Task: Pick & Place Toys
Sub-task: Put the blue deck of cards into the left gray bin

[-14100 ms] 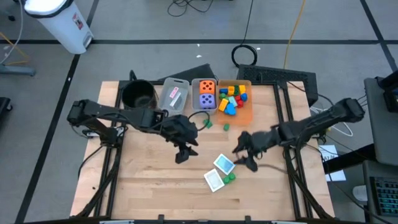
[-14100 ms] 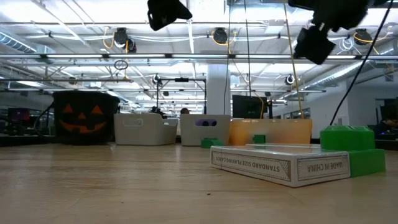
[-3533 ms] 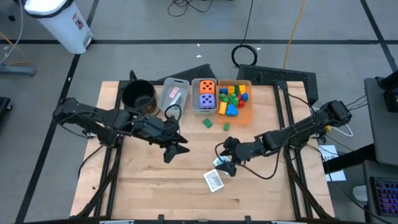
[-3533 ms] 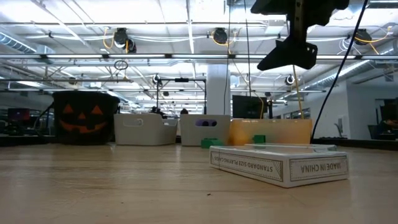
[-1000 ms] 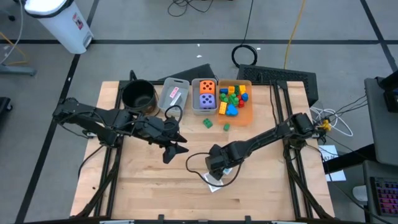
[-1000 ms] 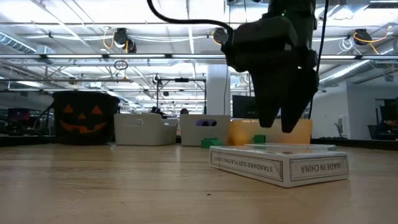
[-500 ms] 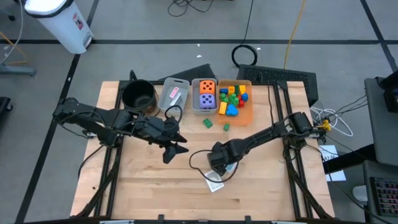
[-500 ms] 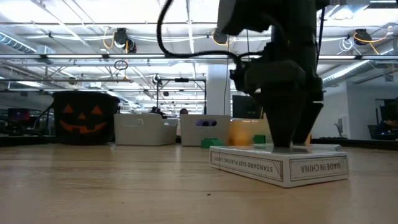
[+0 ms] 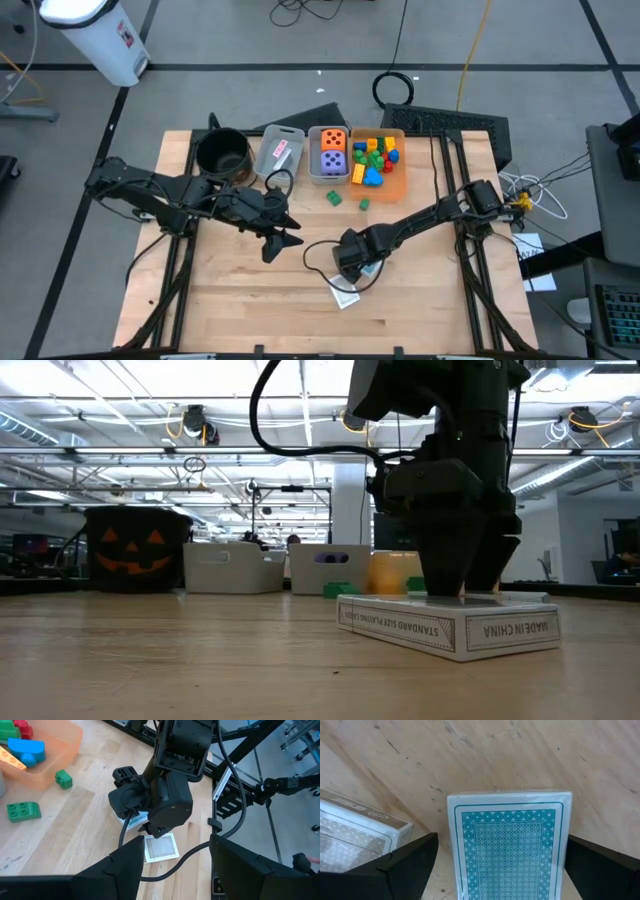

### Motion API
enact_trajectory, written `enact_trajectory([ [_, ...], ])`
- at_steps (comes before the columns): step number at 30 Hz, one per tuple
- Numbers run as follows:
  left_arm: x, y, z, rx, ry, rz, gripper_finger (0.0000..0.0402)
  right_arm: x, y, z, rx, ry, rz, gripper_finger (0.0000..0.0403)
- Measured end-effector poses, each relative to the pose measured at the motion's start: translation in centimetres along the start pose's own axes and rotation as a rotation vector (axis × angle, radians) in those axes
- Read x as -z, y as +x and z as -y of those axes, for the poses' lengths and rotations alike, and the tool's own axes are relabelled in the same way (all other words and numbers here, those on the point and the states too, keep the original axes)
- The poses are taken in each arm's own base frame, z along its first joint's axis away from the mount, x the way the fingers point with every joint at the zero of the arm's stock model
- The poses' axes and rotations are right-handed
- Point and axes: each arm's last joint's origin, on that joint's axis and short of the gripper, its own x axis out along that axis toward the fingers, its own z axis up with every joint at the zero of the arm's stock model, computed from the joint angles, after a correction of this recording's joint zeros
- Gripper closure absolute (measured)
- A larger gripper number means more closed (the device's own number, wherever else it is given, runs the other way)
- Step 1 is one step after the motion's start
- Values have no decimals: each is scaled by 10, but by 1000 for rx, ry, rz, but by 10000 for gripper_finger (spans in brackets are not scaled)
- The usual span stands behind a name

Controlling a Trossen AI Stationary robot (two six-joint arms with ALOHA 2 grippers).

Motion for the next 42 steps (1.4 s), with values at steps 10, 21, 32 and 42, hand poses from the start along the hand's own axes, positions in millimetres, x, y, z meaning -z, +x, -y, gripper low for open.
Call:
enact_trajectory([
  [10,0,0,0,0,0,0,169,0,0,0,-13,-29,-20,9],
  [21,0,0,0,-1,1,1,170,3,0,3,13,-65,-65,10],
  [32,0,0,0,-1,-1,1,170,4,0,4,19,-72,-72,87],
  [42,0,0,0,-1,-2,1,169,4,-2,4,11,-116,-74,94],
])
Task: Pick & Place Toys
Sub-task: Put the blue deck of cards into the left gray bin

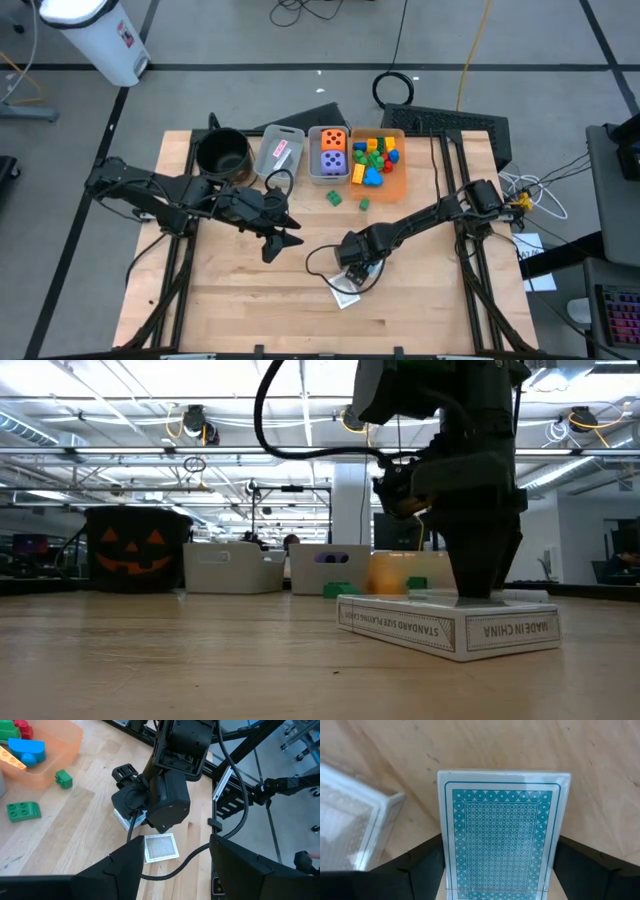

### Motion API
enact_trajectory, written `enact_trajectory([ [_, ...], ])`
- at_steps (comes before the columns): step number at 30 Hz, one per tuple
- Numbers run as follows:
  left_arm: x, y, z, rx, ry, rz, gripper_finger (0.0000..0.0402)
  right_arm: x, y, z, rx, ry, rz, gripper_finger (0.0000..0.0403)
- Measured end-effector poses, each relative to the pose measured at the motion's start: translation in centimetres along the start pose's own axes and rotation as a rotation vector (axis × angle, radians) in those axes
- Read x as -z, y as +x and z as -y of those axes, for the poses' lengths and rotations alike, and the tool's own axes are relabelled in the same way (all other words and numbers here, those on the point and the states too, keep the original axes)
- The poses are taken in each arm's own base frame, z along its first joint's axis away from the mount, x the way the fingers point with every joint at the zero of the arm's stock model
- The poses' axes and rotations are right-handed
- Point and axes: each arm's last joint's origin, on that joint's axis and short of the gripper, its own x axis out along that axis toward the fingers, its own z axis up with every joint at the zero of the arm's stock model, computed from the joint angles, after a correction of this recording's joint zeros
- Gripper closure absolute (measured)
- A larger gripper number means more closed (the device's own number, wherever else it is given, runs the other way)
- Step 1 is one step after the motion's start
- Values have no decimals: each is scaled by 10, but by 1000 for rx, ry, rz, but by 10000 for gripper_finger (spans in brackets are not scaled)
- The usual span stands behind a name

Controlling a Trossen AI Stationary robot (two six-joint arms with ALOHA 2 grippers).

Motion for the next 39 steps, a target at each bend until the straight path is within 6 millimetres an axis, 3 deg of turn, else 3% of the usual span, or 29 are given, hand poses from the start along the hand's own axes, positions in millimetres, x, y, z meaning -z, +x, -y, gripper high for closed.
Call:
enact_trajectory([
  [7,0,0,0,0,-2,0,170,6,-29,6,-28,-54,28,107],
  [14,0,0,0,3,-41,4,169,17,-90,17,-158,-66,160,96],
  [19,-8,0,-3,22,-215,56,170,29,-136,33,-233,-66,324,105],
  [24,-26,2,-15,46,-409,155,169,35,-167,44,-286,-49,503,102],
  [27,-34,15,-24,67,-458,150,169,34,-171,45,-292,-64,538,102],
  [39,-44,106,-69,264,-623,-33,169,29,-172,42,-286,-145,592,104],
])
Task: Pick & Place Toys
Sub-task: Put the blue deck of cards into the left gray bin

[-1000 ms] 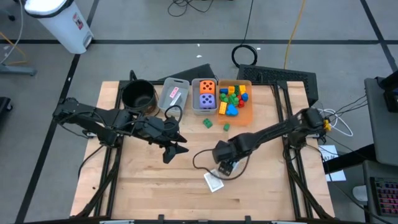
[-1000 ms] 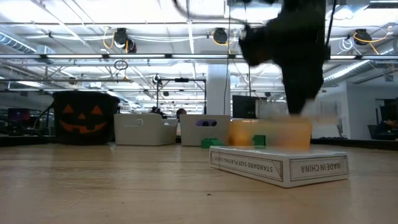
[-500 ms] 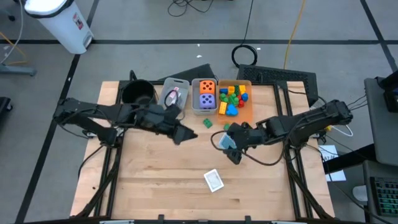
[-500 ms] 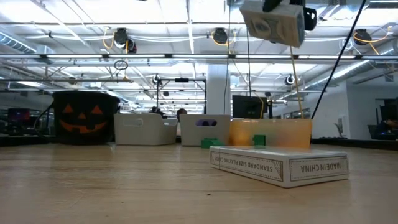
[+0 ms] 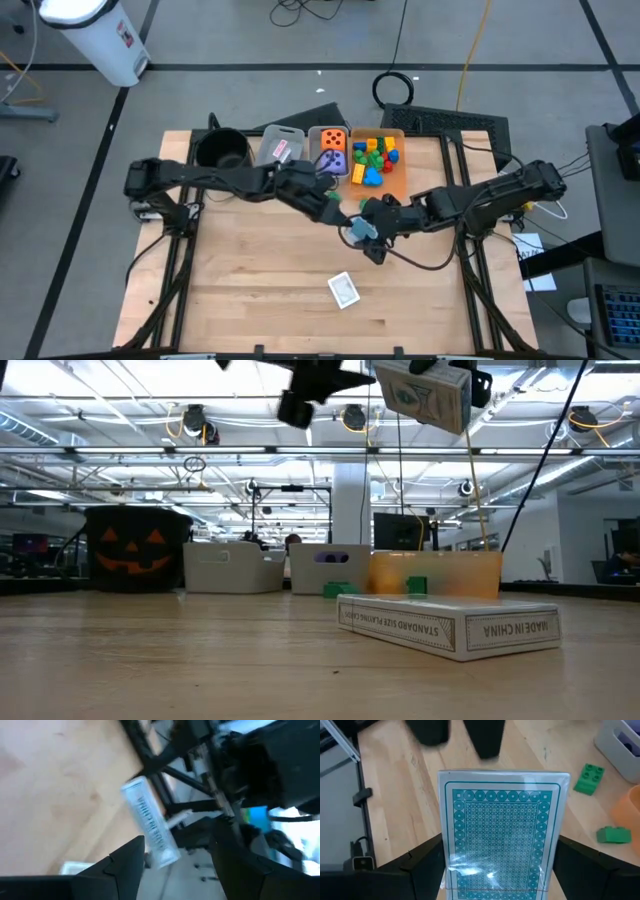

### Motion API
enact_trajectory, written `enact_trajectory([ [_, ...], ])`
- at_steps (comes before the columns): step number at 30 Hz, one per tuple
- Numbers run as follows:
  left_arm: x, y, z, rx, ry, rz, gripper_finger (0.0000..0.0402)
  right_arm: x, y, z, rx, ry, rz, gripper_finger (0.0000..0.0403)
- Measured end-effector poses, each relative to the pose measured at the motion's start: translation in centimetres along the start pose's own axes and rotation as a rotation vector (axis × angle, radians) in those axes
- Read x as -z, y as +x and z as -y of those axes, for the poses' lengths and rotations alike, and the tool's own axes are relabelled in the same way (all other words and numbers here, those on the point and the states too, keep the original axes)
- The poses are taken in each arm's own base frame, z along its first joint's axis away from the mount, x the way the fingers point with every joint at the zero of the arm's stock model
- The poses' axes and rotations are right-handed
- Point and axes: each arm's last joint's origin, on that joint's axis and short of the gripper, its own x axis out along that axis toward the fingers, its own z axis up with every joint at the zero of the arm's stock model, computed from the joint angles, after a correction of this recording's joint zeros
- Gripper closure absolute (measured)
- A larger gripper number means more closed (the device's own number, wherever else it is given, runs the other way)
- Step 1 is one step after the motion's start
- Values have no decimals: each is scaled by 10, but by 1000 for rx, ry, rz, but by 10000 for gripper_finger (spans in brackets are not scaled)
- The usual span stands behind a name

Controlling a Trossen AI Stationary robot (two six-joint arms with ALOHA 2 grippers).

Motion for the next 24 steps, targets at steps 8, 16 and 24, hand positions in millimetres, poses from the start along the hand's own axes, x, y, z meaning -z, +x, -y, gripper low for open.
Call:
enact_trajectory([
  [8,-8,14,-11,45,-17,-41,170,2,0,1,11,-15,-20,104],
  [16,-9,14,-17,2,-11,-47,170,2,0,2,18,-14,-22,104],
  [24,-10,14,-19,-30,-12,-15,170,1,0,1,7,-13,-9,104],
])
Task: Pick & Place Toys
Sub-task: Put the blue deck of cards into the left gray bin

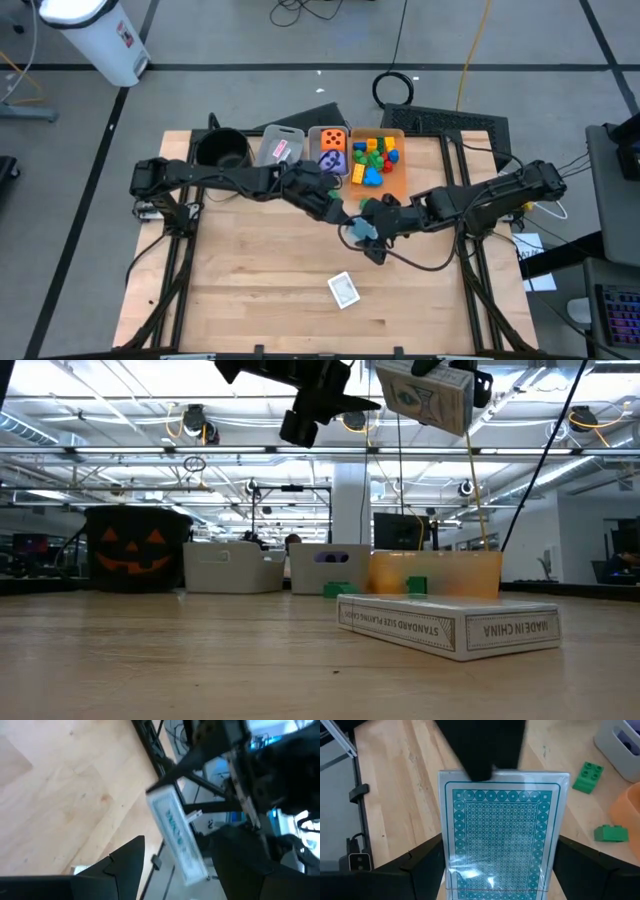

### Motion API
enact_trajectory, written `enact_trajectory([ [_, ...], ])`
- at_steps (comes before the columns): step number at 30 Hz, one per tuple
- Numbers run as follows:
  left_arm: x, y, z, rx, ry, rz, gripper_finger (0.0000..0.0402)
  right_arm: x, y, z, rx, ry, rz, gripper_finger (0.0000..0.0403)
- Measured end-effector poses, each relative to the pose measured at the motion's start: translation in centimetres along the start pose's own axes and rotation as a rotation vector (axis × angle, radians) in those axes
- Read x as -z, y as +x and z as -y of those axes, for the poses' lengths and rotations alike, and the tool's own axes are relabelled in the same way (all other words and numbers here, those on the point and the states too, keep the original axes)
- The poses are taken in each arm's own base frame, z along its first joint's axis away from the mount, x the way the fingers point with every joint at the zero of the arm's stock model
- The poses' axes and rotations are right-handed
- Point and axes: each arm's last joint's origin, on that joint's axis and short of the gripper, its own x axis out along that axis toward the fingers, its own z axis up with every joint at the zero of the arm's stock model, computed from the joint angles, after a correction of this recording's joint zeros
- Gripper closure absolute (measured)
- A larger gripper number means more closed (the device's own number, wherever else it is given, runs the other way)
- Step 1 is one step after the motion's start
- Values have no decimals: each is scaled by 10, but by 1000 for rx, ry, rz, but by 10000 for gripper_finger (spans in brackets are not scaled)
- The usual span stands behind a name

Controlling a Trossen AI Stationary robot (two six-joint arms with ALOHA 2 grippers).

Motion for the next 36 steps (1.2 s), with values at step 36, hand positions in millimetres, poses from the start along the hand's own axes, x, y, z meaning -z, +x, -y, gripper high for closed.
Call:
enact_trajectory([
  [36,-11,-6,-5,-6,-22,28,326,-12,4,5,26,-145,81,103],
])
